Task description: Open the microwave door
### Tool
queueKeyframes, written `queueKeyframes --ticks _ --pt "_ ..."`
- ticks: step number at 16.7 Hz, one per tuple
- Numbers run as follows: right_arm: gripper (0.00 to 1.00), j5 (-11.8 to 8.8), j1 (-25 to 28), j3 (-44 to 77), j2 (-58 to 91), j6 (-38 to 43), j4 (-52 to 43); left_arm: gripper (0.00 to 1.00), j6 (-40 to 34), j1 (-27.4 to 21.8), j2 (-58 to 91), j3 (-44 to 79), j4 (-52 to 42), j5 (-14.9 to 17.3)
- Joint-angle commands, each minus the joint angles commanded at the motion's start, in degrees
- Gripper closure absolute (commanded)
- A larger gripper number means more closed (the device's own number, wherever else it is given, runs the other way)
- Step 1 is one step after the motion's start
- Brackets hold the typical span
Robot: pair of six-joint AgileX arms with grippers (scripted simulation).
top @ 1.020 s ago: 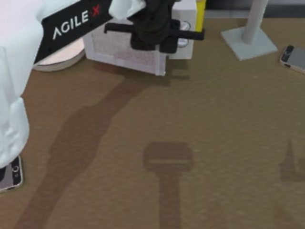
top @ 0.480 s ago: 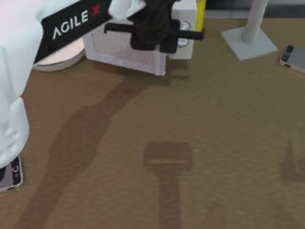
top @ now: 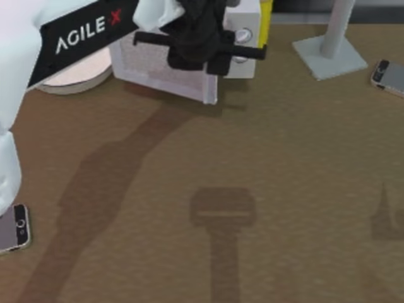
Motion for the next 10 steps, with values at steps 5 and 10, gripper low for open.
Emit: queueKeyframes --ticks 5,10 --pt "0.00 0.00 0.00 0.00 0.00 0.00 0.00 1.00 3.00 0.59 -2.78 -4.49 2.16 1.74" --pt "0.00 0.00 0.00 0.00 0.00 0.00 0.00 1.00 3.00 0.59 -2.78 -4.49 2.16 1.74"
